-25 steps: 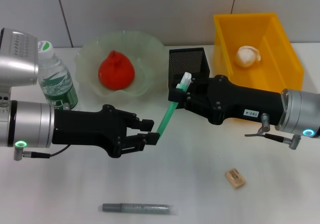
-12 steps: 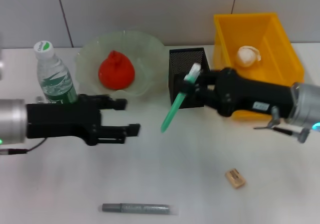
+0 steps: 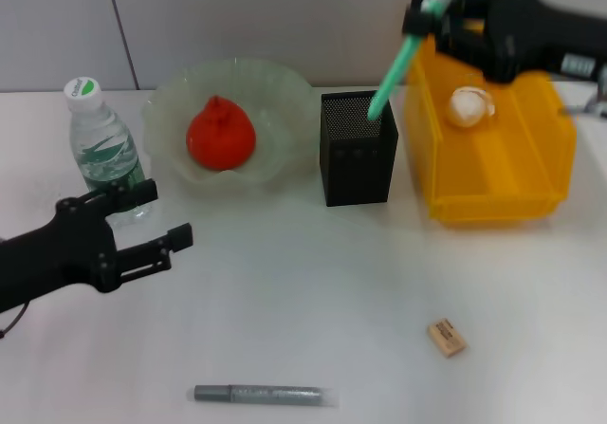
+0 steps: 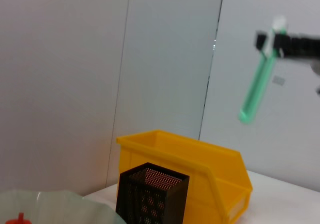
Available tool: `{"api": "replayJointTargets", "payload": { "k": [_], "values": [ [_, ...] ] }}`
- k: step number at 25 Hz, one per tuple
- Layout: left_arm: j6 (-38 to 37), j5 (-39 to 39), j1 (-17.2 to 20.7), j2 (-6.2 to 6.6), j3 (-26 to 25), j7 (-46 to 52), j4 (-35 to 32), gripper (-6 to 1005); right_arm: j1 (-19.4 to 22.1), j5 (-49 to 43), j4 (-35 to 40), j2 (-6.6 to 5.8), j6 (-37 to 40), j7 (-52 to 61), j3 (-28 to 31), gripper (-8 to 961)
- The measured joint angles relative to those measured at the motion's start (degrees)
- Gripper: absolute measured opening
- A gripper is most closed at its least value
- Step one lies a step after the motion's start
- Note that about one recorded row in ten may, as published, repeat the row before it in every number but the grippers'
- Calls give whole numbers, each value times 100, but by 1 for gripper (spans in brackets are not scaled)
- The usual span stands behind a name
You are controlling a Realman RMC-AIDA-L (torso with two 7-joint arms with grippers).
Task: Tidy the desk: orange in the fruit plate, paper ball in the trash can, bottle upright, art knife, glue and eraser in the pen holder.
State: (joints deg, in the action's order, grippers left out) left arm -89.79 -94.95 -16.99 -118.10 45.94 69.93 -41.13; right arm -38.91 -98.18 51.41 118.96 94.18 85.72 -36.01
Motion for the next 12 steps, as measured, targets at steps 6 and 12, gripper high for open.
{"api": "replayJointTargets", "payload": {
  "k": [6, 12],
  "values": [
    [38, 1, 14, -4, -15, -229, 348, 827, -468, -317, 218, -100, -921, 427, -174, 192],
    [35, 2, -14, -16, 14, -298, 402, 823, -797, -1117, 143, -206, -1814, 1244, -799, 193]
  ]
}}
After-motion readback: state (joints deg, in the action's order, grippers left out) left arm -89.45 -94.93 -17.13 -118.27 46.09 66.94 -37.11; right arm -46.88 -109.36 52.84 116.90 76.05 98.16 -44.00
